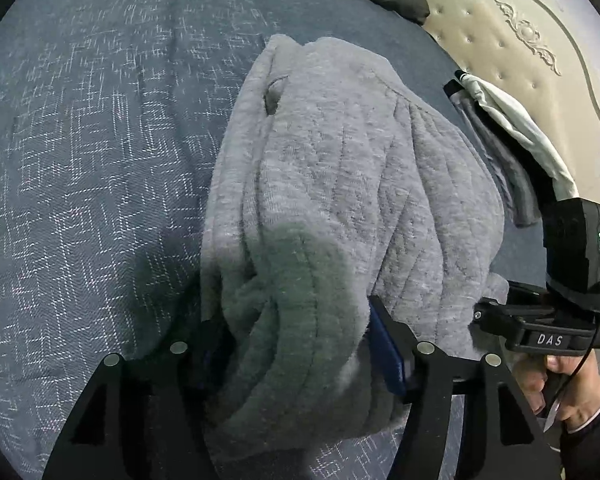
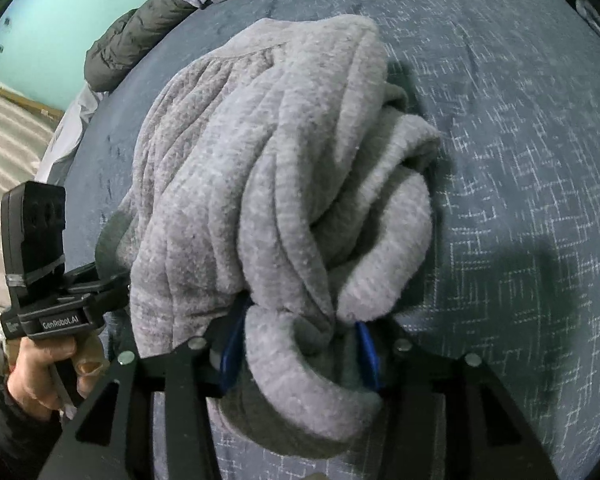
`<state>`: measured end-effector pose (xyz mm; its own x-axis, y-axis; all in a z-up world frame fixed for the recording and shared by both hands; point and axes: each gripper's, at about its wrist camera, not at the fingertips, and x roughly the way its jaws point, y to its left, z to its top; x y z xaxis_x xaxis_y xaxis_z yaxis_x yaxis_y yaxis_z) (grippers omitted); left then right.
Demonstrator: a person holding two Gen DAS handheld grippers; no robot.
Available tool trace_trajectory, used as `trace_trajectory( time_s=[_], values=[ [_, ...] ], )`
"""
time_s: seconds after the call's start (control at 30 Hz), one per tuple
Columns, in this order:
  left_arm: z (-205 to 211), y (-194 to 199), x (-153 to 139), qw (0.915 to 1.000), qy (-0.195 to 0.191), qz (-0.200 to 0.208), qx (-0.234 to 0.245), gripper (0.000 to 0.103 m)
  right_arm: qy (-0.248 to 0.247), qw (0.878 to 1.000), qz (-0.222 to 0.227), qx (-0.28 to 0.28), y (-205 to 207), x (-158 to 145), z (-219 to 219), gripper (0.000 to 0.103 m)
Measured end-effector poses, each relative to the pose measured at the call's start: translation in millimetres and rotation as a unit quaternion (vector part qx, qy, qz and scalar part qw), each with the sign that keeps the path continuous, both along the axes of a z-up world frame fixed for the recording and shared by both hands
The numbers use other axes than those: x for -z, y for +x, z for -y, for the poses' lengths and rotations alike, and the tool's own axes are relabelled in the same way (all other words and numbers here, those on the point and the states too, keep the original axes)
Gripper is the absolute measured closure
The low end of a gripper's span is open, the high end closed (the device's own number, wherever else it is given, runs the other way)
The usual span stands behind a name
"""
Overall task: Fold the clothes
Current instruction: 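Lift the grey hoodie bundle with both tools and hold it up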
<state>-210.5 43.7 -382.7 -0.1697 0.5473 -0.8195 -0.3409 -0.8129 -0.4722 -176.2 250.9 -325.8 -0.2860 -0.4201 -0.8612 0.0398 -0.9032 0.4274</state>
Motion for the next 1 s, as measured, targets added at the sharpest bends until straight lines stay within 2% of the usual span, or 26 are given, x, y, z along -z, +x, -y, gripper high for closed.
trace_trajectory(
  time_s=[0.13, 0.33, 0.7, 1.0],
  values=[
    [-18, 1, -12, 0.9997, -0.017, -0.017, 0.007, 0.053, 0.015, 1.0, -0.017, -0.011, -1, -8, 11, 0.064],
    [-22, 3, -26, 0.9987, -0.037, -0.031, 0.014, 0.061, 0.034, 0.998, -0.038, -0.035, -6, -26, 23, 0.071],
    [-43, 12, -52, 0.9981, -0.036, -0.05, 0.005, 0.064, 0.056, 0.994, -0.069, -0.058, -4, -54, 14, 0.076],
    [-56, 20, -69, 0.9979, -0.03, -0.057, 0.004, 0.065, 0.07, 0.991, -0.09, -0.07, 14, -76, -23, 0.079]
  ],
)
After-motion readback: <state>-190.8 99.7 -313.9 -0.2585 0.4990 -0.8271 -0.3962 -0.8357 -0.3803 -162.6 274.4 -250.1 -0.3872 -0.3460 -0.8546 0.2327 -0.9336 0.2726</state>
